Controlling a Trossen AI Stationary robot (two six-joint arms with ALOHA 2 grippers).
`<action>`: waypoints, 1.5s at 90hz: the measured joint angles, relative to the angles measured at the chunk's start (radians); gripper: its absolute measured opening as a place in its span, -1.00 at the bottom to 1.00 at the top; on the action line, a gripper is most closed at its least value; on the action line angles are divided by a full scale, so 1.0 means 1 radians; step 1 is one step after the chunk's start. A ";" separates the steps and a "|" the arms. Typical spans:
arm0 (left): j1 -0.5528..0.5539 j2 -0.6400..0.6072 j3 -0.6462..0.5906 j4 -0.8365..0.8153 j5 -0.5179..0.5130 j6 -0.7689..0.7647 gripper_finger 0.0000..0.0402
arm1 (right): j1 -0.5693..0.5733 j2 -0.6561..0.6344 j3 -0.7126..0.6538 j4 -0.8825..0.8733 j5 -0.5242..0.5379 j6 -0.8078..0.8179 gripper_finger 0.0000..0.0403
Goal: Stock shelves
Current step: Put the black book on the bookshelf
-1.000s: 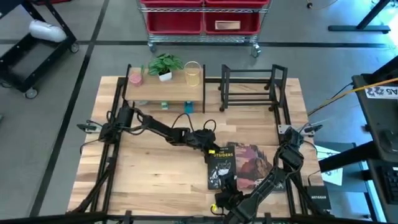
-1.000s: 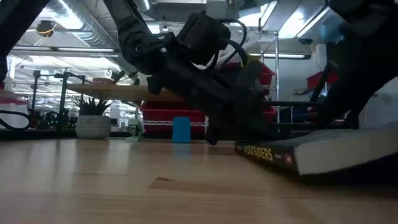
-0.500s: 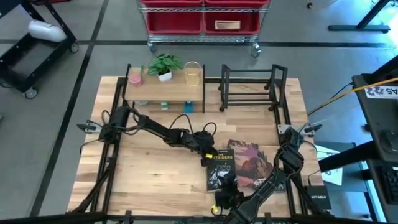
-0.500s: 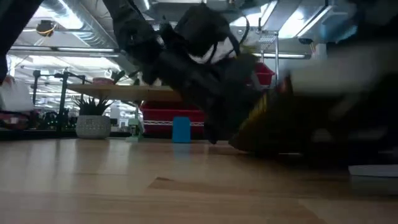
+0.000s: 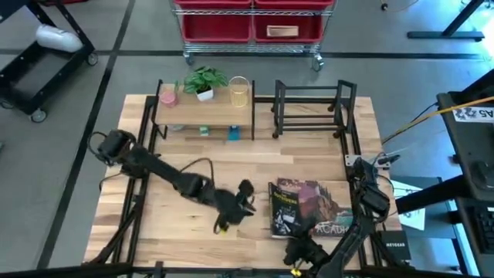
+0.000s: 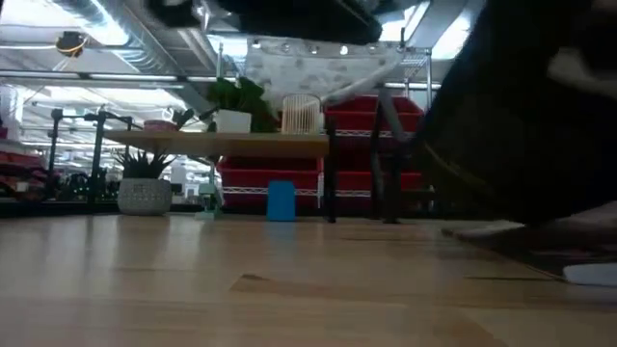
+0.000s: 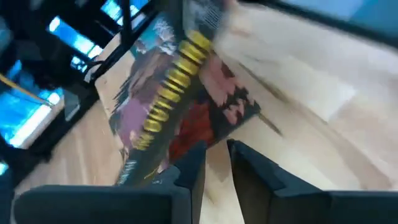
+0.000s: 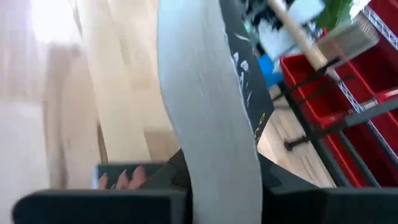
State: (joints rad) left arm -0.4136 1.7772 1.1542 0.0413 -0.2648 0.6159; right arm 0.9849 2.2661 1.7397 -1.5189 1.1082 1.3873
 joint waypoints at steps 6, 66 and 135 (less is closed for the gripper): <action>-0.017 0.009 0.000 0.008 -0.083 0.019 -0.57 | 0.007 -0.018 0.000 0.005 0.028 -0.002 -0.75; -0.018 0.084 0.003 0.146 0.008 -0.012 0.26 | -0.014 -0.067 0.001 0.455 -0.103 -0.581 -0.73; -0.030 0.203 -0.003 0.193 -0.125 -0.145 -0.08 | -0.029 -0.069 0.003 0.445 -0.036 -0.574 -0.73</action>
State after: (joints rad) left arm -0.4440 1.9800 1.1512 0.2341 -0.3895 0.4711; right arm 0.9559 2.1967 1.7424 -1.0742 1.0725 0.8128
